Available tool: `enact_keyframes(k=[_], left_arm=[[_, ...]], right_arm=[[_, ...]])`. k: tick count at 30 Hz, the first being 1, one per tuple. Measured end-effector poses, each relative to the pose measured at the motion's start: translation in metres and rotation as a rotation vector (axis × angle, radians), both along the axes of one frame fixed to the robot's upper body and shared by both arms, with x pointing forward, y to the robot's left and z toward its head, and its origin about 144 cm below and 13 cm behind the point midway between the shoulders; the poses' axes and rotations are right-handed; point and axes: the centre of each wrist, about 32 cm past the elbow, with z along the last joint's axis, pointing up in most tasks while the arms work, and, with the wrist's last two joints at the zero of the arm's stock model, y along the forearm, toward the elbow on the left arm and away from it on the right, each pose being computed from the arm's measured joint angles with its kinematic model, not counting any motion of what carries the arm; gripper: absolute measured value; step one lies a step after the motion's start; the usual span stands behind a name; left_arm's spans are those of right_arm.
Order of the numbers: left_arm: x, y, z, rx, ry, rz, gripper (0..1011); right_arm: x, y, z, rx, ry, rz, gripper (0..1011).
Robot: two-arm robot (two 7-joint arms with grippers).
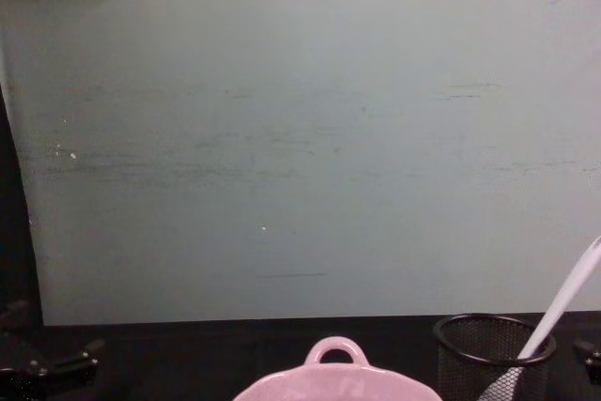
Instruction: Use the one hand to pick up the spoon and stir the clear water in the bowl.
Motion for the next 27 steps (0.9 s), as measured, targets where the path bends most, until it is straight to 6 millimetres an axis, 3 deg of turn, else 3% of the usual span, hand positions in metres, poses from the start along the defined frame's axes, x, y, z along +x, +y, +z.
enact_keyframes(k=[27], left_arm=[[0.0, 0.0, 0.0, 0.0, 0.0, 0.0, 1011]], right_arm=[[0.0, 0.0, 0.0, 0.0, 0.0, 0.0, 1003]])
